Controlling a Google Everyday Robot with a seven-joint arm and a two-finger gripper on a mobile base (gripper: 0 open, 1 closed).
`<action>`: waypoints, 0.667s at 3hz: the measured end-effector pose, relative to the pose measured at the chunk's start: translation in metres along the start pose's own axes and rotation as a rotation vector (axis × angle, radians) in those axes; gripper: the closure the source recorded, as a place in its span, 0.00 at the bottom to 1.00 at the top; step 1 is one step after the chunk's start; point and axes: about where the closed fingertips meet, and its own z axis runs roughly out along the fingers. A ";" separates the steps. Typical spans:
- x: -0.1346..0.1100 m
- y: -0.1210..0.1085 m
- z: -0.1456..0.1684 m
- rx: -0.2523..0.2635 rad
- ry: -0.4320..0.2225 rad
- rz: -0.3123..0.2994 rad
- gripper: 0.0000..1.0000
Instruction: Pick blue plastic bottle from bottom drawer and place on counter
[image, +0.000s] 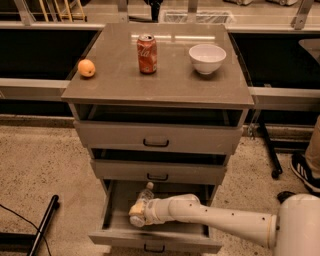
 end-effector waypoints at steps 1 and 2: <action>-0.037 -0.023 -0.024 0.112 -0.090 -0.002 1.00; -0.069 -0.068 -0.085 0.227 -0.129 -0.161 1.00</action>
Offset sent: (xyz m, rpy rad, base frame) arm -0.1334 -0.0381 0.2319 0.2509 -0.6887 0.5831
